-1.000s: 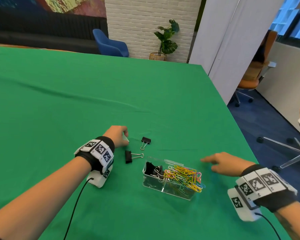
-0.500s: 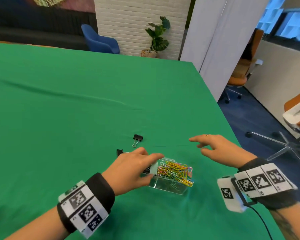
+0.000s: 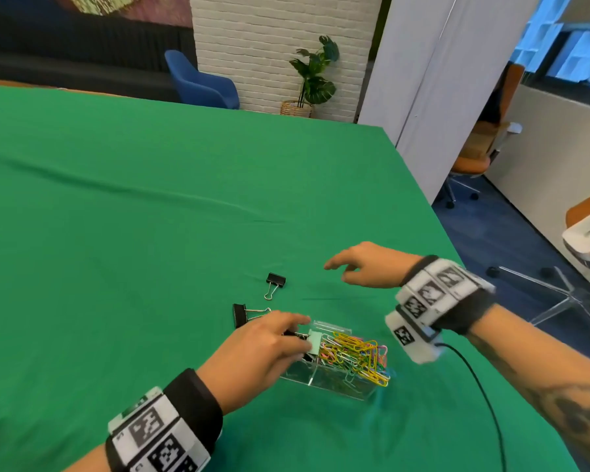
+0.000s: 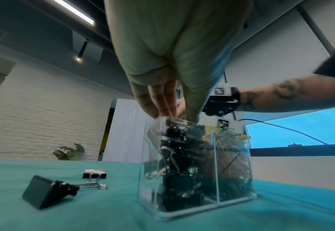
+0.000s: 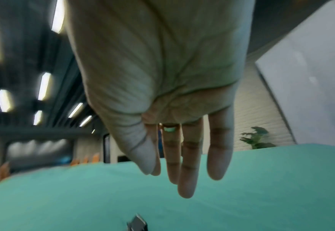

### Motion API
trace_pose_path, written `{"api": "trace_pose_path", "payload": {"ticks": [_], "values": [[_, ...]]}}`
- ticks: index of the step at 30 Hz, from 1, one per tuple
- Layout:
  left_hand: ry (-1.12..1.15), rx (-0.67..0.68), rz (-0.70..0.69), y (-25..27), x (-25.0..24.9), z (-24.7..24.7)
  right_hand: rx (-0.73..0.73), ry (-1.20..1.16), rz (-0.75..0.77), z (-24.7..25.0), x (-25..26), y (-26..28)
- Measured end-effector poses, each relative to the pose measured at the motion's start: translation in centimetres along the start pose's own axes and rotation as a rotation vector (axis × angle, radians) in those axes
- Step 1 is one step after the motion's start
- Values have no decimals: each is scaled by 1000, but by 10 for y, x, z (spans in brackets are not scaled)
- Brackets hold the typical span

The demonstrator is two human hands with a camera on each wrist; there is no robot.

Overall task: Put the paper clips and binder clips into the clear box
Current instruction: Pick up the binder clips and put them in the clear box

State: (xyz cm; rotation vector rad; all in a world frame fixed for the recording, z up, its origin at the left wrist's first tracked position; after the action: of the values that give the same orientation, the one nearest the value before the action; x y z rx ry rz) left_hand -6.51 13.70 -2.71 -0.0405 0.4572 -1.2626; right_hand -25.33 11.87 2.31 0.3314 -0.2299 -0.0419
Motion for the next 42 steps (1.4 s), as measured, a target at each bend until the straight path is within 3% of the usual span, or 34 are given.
{"api": "trace_pose_path", "payload": {"ticks": [2,6,11,16,20,26,30,35,38,42], "values": [[-20,-35,-1,1,2,1,89,131,46,-3,14,-36],[213,-97,174,9,25,14,231,276,131,-16,45,-92],[153,192,263,16,38,5,465,226,117,-45,61,-120],[219,198,281,7,36,-3,402,252,136,-40,63,-123],[272,184,312,3,35,-2,452,201,132,-36,58,-122],[280,149,342,2,34,0,233,139,157,40,53,-84],[263,93,372,1,33,2,43,-61,168,88,52,-27],[229,83,412,-1,27,0,27,-297,183,70,55,37],[217,151,395,1,24,7,-42,-264,167,52,58,63],[273,136,387,3,24,20,-140,-176,198,29,75,80]]}}
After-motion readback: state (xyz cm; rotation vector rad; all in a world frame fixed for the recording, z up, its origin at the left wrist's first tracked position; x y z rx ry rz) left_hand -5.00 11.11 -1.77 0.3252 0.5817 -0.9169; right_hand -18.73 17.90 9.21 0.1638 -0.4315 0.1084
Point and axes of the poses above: each hand's wrist, its own y-axis away from the middle knuckle, its own z-axis out of the back of the hand, x = y × z, the point moved 5 cm from there along -y, towards the middle knuckle, and after that the axes turned 3 degrees about -y, right-handed, at the moved point
